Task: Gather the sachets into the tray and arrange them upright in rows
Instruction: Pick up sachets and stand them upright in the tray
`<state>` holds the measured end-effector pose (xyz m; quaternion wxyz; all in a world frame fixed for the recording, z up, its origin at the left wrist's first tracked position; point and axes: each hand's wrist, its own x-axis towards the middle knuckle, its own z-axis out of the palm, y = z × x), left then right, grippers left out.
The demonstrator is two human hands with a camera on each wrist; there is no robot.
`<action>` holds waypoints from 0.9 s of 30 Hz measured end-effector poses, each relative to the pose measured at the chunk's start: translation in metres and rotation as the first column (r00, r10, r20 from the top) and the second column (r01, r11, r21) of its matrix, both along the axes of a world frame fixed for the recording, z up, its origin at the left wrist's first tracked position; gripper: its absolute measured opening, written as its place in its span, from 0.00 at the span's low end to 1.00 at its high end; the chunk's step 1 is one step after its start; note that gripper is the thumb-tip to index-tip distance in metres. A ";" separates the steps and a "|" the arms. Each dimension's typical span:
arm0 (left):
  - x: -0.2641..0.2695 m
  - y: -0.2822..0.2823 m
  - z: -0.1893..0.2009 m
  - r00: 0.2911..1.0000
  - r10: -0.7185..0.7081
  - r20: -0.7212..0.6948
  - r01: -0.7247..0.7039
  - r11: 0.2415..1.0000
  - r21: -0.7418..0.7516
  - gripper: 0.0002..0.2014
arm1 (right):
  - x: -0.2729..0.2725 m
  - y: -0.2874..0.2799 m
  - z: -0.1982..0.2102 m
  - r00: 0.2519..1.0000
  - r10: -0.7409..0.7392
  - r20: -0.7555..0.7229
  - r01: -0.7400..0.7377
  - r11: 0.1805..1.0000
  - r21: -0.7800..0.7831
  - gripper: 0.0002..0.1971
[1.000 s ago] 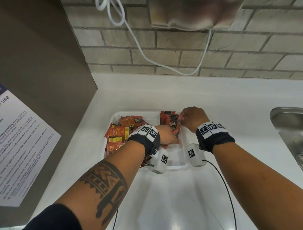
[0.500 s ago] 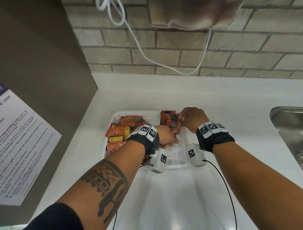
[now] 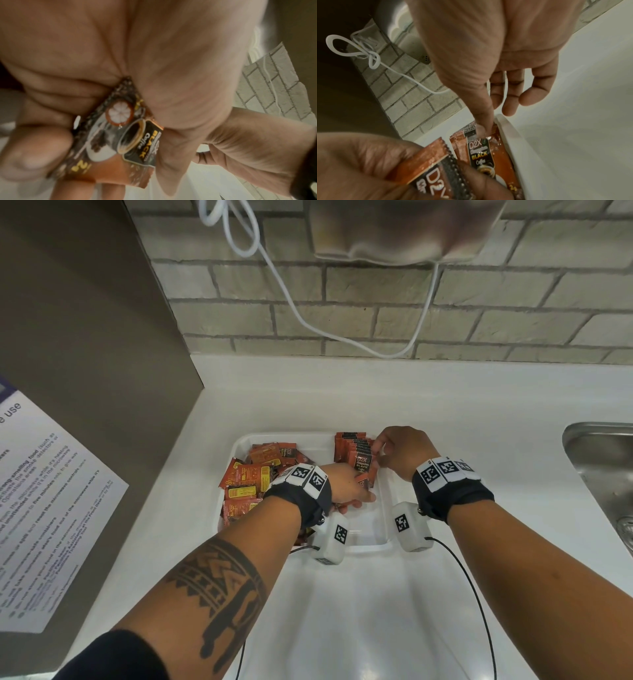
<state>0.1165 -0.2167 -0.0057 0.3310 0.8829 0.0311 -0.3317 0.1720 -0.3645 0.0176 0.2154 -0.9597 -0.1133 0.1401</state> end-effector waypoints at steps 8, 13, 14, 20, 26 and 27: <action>0.000 0.003 -0.002 0.998 0.039 -0.042 -0.041 0.998 -0.052 0.11 | 0.000 -0.001 0.005 1.000 0.014 -0.002 -0.015 1.000 -0.022 0.07; 0.001 0.000 -0.003 0.998 0.057 -0.039 -0.059 0.997 -0.049 0.11 | -0.001 0.002 0.003 1.000 0.008 -0.021 -0.008 0.999 -0.032 0.06; 0.002 0.000 -0.005 0.997 0.062 -0.034 -0.064 0.997 -0.046 0.12 | -0.001 0.002 0.003 1.000 0.007 -0.018 -0.008 0.999 -0.032 0.06; 0.004 0.000 -0.007 0.997 0.060 -0.043 -0.062 0.997 -0.048 0.15 | 0.000 0.005 0.001 1.000 0.003 -0.021 -0.003 1.000 -0.004 0.07; 0.001 0.000 -0.007 0.996 0.082 -0.041 -0.085 0.991 -0.100 0.15 | -0.001 0.001 0.001 1.000 0.002 -0.023 -0.002 1.000 -0.006 0.07; 0.000 0.000 -0.006 0.995 0.084 -0.049 -0.089 0.990 -0.108 0.15 | -0.001 0.000 0.001 1.000 0.006 -0.018 -0.006 1.000 -0.013 0.07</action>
